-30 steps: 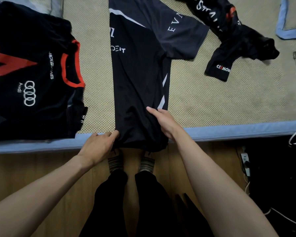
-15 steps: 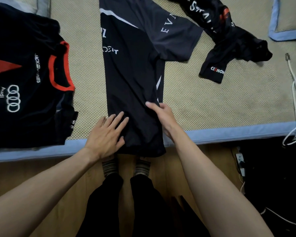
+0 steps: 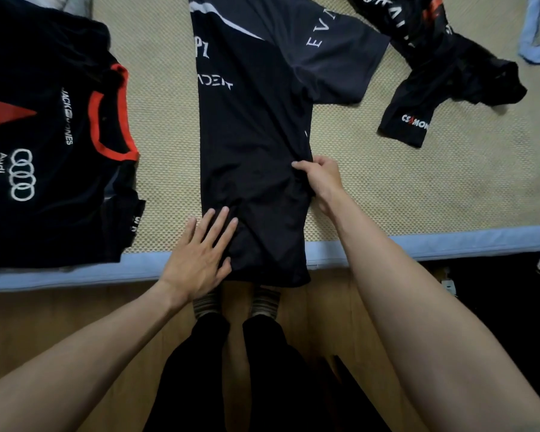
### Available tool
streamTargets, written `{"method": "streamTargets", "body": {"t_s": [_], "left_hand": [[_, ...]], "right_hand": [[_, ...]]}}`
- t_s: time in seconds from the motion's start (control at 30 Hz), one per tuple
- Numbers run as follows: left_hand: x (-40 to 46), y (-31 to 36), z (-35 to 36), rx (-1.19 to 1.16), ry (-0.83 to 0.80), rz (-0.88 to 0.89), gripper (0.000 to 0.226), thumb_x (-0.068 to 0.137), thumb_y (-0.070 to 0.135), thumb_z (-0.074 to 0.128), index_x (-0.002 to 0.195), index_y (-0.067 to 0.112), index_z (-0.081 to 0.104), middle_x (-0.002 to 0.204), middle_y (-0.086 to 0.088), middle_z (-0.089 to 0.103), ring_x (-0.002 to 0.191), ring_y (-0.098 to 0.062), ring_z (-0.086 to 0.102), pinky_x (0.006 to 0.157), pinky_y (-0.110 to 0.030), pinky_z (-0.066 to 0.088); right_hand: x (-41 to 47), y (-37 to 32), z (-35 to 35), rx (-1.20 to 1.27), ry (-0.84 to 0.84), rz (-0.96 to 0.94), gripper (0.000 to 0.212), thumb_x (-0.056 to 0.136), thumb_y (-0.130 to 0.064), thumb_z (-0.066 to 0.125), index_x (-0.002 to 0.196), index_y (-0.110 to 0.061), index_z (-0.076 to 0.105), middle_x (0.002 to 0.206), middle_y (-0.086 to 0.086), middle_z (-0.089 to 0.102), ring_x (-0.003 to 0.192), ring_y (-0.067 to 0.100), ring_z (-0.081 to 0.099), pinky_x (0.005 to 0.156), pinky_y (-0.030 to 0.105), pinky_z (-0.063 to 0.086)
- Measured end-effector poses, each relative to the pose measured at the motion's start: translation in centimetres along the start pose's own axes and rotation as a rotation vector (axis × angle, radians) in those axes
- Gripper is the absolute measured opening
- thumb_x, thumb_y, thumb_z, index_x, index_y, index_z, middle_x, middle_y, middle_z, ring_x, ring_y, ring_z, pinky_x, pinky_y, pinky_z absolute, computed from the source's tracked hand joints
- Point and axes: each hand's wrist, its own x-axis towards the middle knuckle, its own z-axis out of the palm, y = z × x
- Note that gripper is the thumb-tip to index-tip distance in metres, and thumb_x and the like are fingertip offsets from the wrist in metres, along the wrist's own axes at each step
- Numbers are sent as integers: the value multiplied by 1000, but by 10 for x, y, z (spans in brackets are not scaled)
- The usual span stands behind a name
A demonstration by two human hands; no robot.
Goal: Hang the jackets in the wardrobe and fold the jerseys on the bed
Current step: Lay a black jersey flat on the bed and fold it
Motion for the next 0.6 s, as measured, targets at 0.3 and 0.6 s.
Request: {"method": "streamTargets", "body": {"t_s": [0.3, 0.6], "left_hand": [[-1, 2, -1, 13, -9, -12, 77, 95, 48, 31, 163, 14, 18, 170, -13, 11, 156, -35, 16, 122, -58, 23], [-2, 8, 3, 2, -15, -49, 79, 99, 58, 20, 163, 13, 13, 171, -12, 3, 157, -31, 2, 125, -54, 16]], "right_hand": [[7, -15, 2, -95, -115, -10, 24, 90, -24, 78, 102, -3, 75, 97, 9, 80, 89, 20, 77, 82, 32, 62], [-95, 84, -66, -539, -544, 214, 6, 90, -15, 77, 91, -9, 75, 62, -12, 70, 59, -1, 64, 68, 21, 53]]}}
